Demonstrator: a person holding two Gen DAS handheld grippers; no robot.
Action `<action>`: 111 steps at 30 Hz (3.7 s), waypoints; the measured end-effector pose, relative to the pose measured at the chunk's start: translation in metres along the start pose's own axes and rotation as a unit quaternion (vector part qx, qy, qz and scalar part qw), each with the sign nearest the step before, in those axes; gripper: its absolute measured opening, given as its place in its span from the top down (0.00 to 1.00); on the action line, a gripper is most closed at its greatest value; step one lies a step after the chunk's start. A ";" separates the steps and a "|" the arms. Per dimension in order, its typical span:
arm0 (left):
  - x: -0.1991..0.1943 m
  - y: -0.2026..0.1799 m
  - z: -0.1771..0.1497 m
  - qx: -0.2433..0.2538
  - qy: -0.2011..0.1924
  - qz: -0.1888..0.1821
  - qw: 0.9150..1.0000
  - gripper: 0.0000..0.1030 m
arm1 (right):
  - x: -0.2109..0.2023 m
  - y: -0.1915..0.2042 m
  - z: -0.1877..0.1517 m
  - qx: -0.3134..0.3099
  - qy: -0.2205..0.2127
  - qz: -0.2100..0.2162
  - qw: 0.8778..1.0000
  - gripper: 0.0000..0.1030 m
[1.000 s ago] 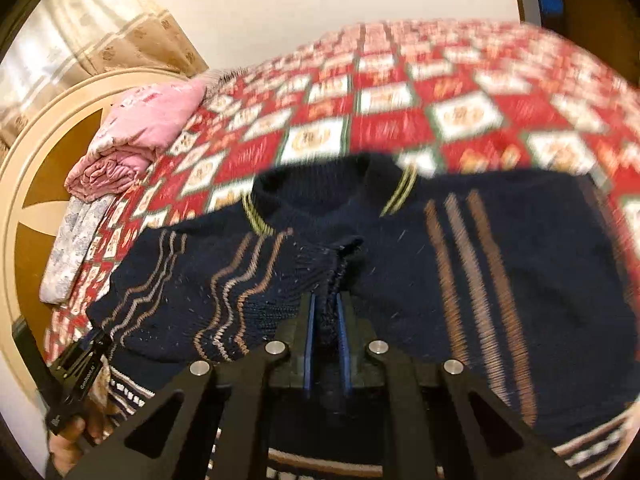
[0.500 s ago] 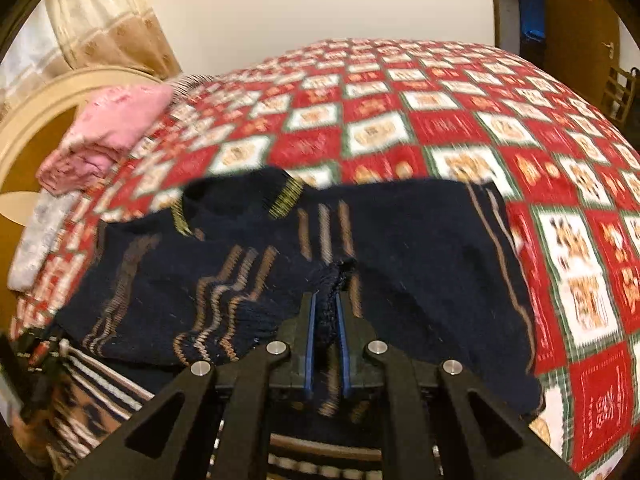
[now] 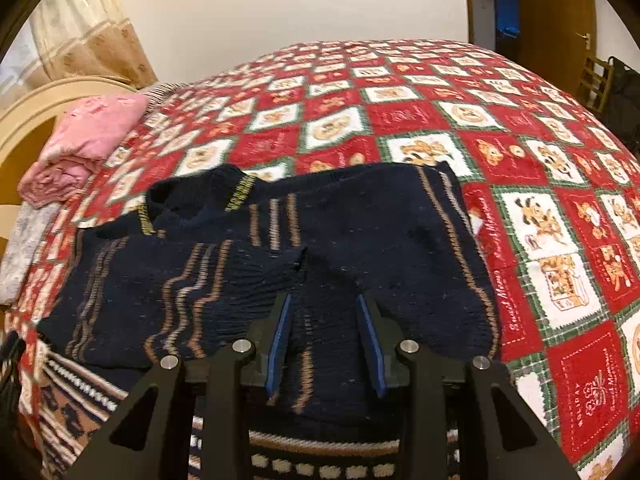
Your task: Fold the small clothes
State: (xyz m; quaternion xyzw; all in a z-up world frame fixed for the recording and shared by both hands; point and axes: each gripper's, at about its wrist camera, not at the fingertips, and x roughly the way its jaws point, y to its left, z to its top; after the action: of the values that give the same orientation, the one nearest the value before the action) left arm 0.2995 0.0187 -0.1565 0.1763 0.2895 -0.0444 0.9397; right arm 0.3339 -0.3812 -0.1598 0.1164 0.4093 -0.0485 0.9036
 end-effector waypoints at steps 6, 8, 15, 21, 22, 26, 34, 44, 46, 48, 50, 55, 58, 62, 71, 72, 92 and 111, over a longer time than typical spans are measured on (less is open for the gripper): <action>0.018 0.010 0.041 -0.050 -0.032 0.018 0.998 0.55 | -0.010 0.035 -0.001 -0.053 -0.016 0.068 0.996 0.66; 0.041 -0.001 0.049 -0.038 -0.008 0.016 0.999 0.55 | -0.005 0.046 -0.001 -0.071 -0.014 0.064 0.995 0.66; 0.071 -0.040 0.011 0.047 0.073 0.017 0.996 0.54 | 0.029 0.029 -0.010 -0.078 0.041 0.006 0.996 0.58; 0.068 -0.039 0.009 0.045 0.070 0.012 0.996 0.54 | 0.002 0.054 -0.005 -0.099 0.003 0.030 0.995 0.58; 0.068 -0.038 0.009 0.042 0.071 0.009 0.997 0.54 | 0.000 0.063 -0.006 -0.114 0.001 0.039 0.993 0.58; 0.066 -0.030 0.009 0.014 0.074 -0.008 0.997 0.54 | 0.029 0.085 -0.021 -0.145 0.070 0.045 0.986 0.57; 0.048 -0.027 0.002 -0.028 0.070 -0.039 0.996 0.24 | 0.006 0.068 -0.028 -0.129 0.043 0.010 0.991 0.57; 0.045 -0.031 -0.003 -0.024 0.096 -0.014 0.995 0.22 | -0.010 0.049 -0.046 -0.102 0.032 0.009 0.994 0.54; 0.036 -0.030 -0.008 -0.024 0.097 -0.016 0.995 0.22 | -0.020 0.052 -0.057 -0.113 0.033 0.017 0.993 0.54; 0.029 -0.032 -0.013 -0.015 0.100 -0.011 0.995 0.22 | -0.023 0.047 -0.073 -0.123 0.051 -0.004 0.991 0.54; 0.022 -0.034 -0.018 -0.015 0.099 -0.011 0.995 0.22 | -0.022 0.043 -0.081 -0.123 0.062 -0.005 0.990 0.54; 0.014 -0.032 -0.025 -0.033 0.102 -0.012 0.994 0.22 | -0.039 0.032 -0.099 -0.118 0.041 -0.009 0.992 0.54; 0.003 -0.031 -0.029 -0.043 0.108 -0.018 0.993 0.22 | -0.050 0.025 -0.105 -0.102 0.041 -0.008 0.994 0.54; -0.015 -0.032 -0.036 -0.050 0.103 -0.030 0.993 0.22 | -0.066 0.020 -0.124 -0.107 0.035 -0.013 0.994 0.54; -0.034 -0.036 -0.060 -0.078 0.106 -0.035 0.991 0.22 | -0.079 0.019 -0.148 -0.117 0.027 -0.059 0.991 0.46; -0.036 -0.036 -0.061 -0.080 0.107 -0.036 0.990 0.22 | -0.080 0.019 -0.149 -0.117 0.027 -0.060 0.991 0.46; -0.088 -0.038 -0.104 -0.099 0.108 -0.063 0.987 0.22 | -0.139 -0.009 -0.201 -0.088 0.017 -0.028 0.996 0.46; -0.137 -0.055 -0.148 -0.088 0.130 -0.094 0.983 0.22 | -0.193 -0.030 -0.274 -0.064 0.029 -0.021 0.997 0.43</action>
State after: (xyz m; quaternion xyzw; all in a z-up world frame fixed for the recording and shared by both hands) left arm 0.0975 0.0174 -0.2104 0.0691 0.4269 -0.0835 0.8978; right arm 0.0011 -0.3435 -0.1947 0.0509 0.4400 -0.0380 0.8958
